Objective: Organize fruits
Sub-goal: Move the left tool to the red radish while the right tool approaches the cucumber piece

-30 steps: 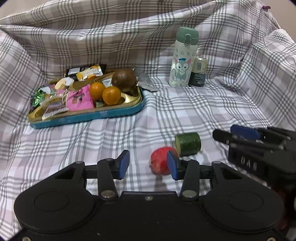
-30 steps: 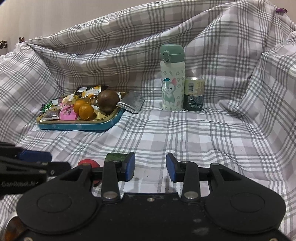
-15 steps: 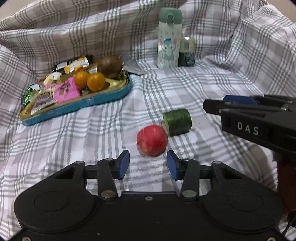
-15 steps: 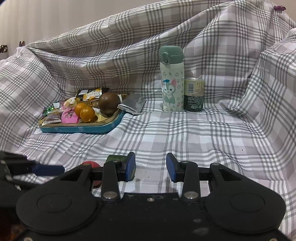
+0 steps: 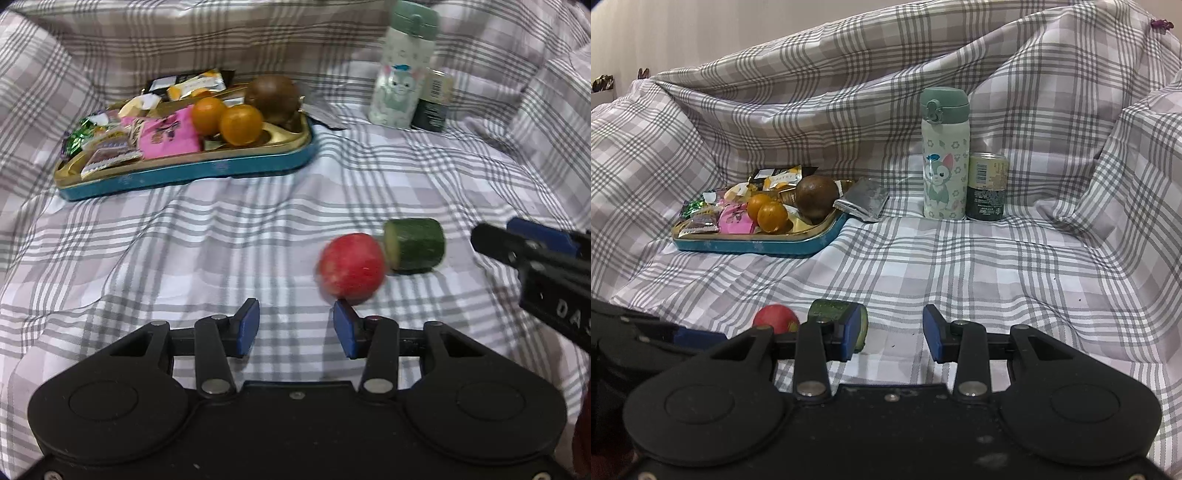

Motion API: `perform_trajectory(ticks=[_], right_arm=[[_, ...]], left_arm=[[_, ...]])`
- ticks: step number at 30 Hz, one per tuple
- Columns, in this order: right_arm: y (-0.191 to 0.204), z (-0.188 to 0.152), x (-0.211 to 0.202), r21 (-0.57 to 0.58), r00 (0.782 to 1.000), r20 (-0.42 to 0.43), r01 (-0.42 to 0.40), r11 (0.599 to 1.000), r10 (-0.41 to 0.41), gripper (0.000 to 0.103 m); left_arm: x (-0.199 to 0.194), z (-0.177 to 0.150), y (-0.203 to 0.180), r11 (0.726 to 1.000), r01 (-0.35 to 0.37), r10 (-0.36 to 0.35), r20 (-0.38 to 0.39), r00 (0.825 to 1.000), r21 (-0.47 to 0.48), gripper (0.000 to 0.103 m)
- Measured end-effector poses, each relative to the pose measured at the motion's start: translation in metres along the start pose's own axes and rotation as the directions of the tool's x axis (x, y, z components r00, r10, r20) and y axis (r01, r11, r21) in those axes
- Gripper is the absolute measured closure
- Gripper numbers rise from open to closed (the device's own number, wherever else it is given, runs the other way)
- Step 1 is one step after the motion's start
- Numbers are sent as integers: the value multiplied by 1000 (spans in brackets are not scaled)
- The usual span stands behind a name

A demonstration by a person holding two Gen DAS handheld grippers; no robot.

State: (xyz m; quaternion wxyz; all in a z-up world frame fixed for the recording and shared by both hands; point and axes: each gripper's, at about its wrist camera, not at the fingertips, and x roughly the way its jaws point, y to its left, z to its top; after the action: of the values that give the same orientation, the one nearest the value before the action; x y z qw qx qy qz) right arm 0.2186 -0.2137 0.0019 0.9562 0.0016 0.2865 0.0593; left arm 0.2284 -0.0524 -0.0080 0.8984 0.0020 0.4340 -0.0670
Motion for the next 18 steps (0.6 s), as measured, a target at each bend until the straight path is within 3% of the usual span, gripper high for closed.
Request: perform_trajectory(ticks=[11,18], right_arm=[[11,-3,8,-58,1000,-22,-7,998,5,64],[17,2,15,-34,999,-38,8,999,-9,64]], left_arm=[[1,-3,18,998,55,-55,32,998,2,51],[-4,-5,25,997,80,-80,35,996,-2,51]])
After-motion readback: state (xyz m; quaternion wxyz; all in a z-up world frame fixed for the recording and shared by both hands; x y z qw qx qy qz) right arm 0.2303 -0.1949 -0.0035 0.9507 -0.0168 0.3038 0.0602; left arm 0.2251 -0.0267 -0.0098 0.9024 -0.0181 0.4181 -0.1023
